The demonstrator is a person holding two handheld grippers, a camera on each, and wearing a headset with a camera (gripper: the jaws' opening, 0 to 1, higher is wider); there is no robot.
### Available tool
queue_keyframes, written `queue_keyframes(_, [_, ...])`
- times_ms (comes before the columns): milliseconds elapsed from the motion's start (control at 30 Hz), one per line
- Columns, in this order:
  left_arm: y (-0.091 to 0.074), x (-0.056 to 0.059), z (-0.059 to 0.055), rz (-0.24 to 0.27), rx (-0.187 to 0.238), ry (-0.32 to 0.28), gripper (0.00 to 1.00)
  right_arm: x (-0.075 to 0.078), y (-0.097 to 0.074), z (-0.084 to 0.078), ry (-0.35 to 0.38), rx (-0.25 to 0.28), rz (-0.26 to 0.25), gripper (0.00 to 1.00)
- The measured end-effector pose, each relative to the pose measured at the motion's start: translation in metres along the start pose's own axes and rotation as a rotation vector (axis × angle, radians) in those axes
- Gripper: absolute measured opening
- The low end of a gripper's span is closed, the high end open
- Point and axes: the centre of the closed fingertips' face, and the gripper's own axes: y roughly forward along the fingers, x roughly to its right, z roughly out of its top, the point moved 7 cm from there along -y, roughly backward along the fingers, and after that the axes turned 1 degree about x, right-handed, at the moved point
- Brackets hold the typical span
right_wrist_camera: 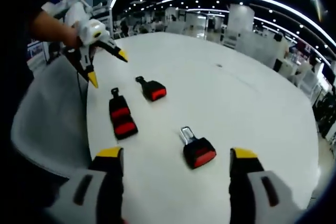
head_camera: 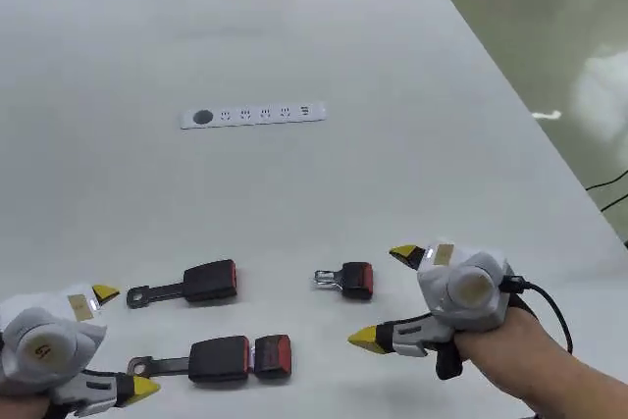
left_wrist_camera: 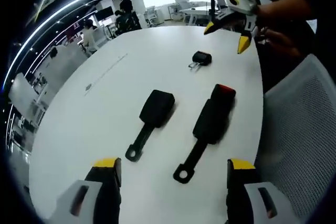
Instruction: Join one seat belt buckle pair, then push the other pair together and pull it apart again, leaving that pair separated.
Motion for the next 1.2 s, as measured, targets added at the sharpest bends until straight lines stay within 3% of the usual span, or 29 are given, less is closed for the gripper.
queue_keyframes(100, [-0.015, -0.001, -0.011, 0.053, 0.063, -0.033, 0.99, -0.013, -0.002, 0.002, 0.016, 0.012, -0.023, 0.89])
queue_keyframes(167, [-0.026, 0.002, -0.014, 0.058, 0.112, -0.110, 1.00, -0.024, -0.003, 0.001, 0.031, 0.007, -0.040, 0.95])
queue_keyframes(233, [-0.032, 0.000, -0.019, 0.075, 0.132, -0.122, 1.00, -0.034, -0.003, 0.000, 0.056, 0.004, -0.057, 1.00])
queue_keyframes(367, [-0.030, 0.006, -0.032, 0.044, 0.114, -0.097, 1.00, -0.045, -0.002, 0.001, 0.062, 0.006, -0.084, 1.00])
queue_keyframes(533, [-0.035, 0.017, -0.032, 0.032, 0.101, -0.083, 1.00, -0.046, -0.009, -0.007, 0.080, 0.019, -0.093, 1.00])
queue_keyframes(633, [-0.036, 0.026, -0.031, 0.036, 0.105, -0.014, 1.00, -0.045, -0.020, -0.010, 0.057, 0.033, -0.092, 1.00])
queue_keyframes(733, [-0.037, 0.033, -0.032, 0.046, 0.077, 0.020, 1.00, -0.042, -0.030, -0.013, 0.063, 0.033, -0.089, 1.00])
queue_keyframes(900, [-0.038, 0.037, -0.030, 0.068, 0.077, 0.001, 1.00, -0.032, -0.044, -0.017, 0.059, 0.067, -0.110, 1.00])
queue_keyframes(1200, [-0.043, 0.040, -0.028, 0.100, 0.078, -0.018, 1.00, -0.033, -0.056, -0.025, 0.047, 0.070, -0.119, 1.00])
